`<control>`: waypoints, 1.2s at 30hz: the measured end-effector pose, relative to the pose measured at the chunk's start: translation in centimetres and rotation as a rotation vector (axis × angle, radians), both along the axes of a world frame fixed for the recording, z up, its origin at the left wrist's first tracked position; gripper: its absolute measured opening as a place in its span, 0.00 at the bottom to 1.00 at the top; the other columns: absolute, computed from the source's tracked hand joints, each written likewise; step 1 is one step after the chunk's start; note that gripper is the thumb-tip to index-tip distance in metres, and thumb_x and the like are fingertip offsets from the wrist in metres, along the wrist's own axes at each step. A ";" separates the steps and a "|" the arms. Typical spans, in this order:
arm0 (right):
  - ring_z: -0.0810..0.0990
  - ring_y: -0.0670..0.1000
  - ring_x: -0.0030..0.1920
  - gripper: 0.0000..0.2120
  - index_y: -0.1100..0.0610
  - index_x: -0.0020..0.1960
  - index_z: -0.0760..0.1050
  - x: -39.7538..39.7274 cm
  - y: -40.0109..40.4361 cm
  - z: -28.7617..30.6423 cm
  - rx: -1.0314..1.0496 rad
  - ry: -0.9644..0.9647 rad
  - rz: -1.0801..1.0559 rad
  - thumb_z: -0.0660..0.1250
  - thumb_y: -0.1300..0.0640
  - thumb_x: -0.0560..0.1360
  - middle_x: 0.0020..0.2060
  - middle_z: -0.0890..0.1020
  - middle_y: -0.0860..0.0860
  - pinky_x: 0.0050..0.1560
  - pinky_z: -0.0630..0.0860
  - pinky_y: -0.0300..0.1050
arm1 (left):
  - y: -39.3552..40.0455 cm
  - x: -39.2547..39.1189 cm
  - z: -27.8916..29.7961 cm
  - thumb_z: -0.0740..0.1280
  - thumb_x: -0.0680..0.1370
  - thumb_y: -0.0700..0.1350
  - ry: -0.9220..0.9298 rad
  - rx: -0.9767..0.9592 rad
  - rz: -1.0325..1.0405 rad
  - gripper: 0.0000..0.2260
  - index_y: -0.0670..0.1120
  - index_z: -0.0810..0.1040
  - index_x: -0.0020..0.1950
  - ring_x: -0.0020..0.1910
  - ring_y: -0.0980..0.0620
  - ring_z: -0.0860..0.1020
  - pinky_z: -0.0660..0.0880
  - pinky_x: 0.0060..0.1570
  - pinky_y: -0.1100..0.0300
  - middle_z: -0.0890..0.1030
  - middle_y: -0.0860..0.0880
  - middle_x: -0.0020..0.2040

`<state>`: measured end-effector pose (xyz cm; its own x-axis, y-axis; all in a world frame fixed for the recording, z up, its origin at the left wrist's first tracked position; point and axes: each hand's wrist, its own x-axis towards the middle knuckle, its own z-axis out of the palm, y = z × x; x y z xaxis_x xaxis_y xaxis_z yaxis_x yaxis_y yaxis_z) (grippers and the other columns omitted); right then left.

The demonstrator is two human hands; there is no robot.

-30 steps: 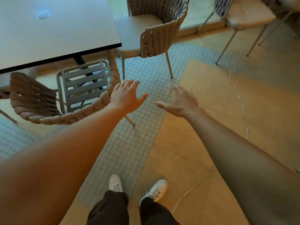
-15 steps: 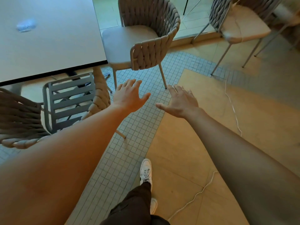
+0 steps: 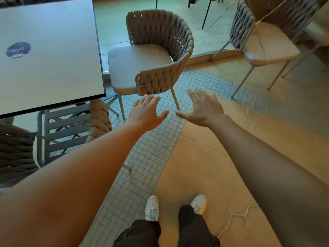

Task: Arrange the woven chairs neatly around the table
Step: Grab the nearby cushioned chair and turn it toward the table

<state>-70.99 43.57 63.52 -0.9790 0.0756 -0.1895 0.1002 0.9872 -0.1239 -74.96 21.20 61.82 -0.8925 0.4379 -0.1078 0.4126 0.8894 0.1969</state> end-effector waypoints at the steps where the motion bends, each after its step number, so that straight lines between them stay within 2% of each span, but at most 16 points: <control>1: 0.54 0.59 0.81 0.50 0.48 0.82 0.50 -0.9 0.9 0.1 0.004 0.002 0.015 0.58 0.21 0.71 0.82 0.57 0.55 0.79 0.50 0.65 | 0.7 -0.5 -0.1 0.56 0.79 0.69 -0.004 -0.010 0.008 0.34 0.49 0.62 0.79 0.79 0.43 0.61 0.58 0.76 0.42 0.65 0.44 0.79; 11: 0.52 0.58 0.81 0.50 0.48 0.83 0.48 -9.4 12.4 1.3 0.023 -0.016 0.226 0.58 0.22 0.71 0.82 0.55 0.55 0.79 0.48 0.65 | 10.3 -6.4 1.0 0.57 0.80 0.67 -0.044 0.004 0.233 0.34 0.47 0.64 0.79 0.78 0.44 0.63 0.60 0.76 0.43 0.67 0.44 0.77; 18: 0.52 0.58 0.81 0.49 0.48 0.83 0.48 -15.0 18.4 1.9 0.034 -0.016 0.350 0.59 0.23 0.72 0.82 0.56 0.56 0.79 0.48 0.65 | 17.6 -8.9 2.1 0.58 0.79 0.67 0.015 -0.007 0.298 0.34 0.47 0.65 0.78 0.75 0.45 0.66 0.62 0.75 0.44 0.70 0.45 0.75; 22: 0.52 0.58 0.81 0.48 0.48 0.83 0.49 -18.1 20.3 1.5 0.031 -0.010 0.411 0.59 0.24 0.73 0.82 0.56 0.56 0.79 0.49 0.65 | 20.2 -10.3 1.9 0.58 0.79 0.66 0.025 0.006 0.318 0.31 0.48 0.67 0.76 0.71 0.46 0.70 0.66 0.73 0.44 0.74 0.47 0.71; 27: 0.51 0.59 0.81 0.48 0.48 0.83 0.49 -22.4 21.8 0.5 0.022 -0.027 0.460 0.60 0.24 0.72 0.82 0.55 0.55 0.79 0.50 0.66 | 21.7 -13.5 0.7 0.58 0.79 0.67 -0.007 -0.009 0.370 0.33 0.48 0.65 0.78 0.74 0.45 0.68 0.63 0.75 0.43 0.71 0.46 0.74; 30: 0.52 0.59 0.81 0.49 0.48 0.83 0.48 -25.2 22.4 -0.3 0.029 -0.033 0.490 0.59 0.24 0.72 0.82 0.55 0.55 0.79 0.50 0.65 | 22.1 -16.1 -0.2 0.58 0.79 0.67 -0.025 -0.011 0.386 0.34 0.48 0.64 0.78 0.75 0.45 0.67 0.62 0.75 0.42 0.70 0.45 0.75; 36: 0.55 0.59 0.81 0.48 0.48 0.82 0.50 -31.7 22.7 -2.5 0.035 -0.039 0.561 0.58 0.22 0.72 0.81 0.58 0.56 0.79 0.50 0.65 | 23.1 -23.1 -2.2 0.57 0.78 0.68 -0.042 0.001 0.437 0.31 0.50 0.68 0.74 0.70 0.45 0.72 0.66 0.72 0.44 0.75 0.46 0.70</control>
<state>-102.65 66.29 61.05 -0.8633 -0.4477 -0.2331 -0.4376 0.8940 -0.0964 -98.06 44.25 59.64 -0.9889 0.0202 -0.1473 -0.0107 0.9785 0.2061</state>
